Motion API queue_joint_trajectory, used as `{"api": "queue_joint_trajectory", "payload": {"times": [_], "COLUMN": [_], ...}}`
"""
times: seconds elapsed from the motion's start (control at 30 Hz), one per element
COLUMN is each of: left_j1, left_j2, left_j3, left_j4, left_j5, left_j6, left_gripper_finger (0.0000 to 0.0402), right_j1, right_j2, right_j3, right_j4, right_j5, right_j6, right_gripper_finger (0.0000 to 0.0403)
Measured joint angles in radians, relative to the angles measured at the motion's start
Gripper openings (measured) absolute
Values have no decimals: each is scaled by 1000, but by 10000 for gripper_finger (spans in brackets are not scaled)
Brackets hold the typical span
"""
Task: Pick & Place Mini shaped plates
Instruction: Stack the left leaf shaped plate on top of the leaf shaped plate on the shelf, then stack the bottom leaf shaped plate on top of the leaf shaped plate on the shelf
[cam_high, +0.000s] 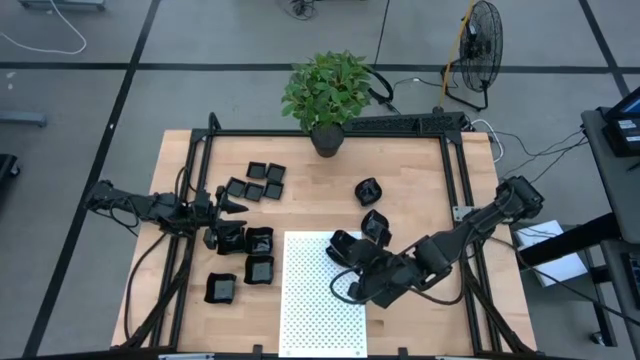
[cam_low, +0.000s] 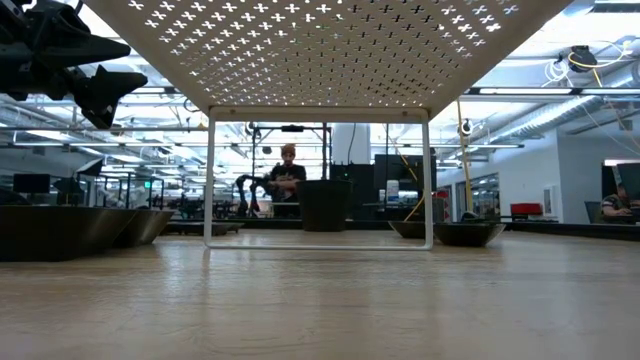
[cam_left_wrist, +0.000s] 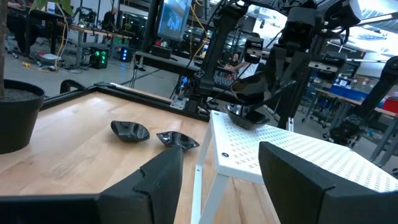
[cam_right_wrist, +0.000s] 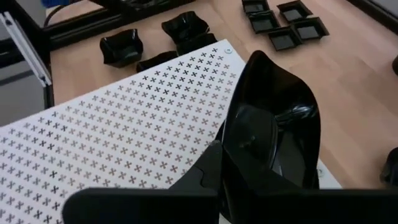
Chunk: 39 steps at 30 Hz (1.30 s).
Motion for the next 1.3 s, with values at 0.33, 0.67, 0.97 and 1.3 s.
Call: {"api": "queue_joint_trajectory", "payload": {"times": [0.33, 0.67, 0.97, 1.3], "left_j1": [0, 0, 0, 0], "left_j2": [0, 0, 0, 0], "left_j3": [0, 0, 0, 0], "left_j4": [0, 0, 0, 0], "left_j5": [0, 0, 0, 0], "left_j6": [0, 0, 0, 0], "left_gripper_finger": [214, 214, 214, 214], "right_j1": [-3, -3, -3, -3], "right_j2": [33, 32, 32, 32], "right_j3": [-3, -3, -3, -3], "right_j4": [-3, 6, 21, 39], "right_j5": [-54, -53, -53, -49], "right_j6": [1, -16, -58, -165], "right_gripper_finger": [0, 3, 41, 65]}}
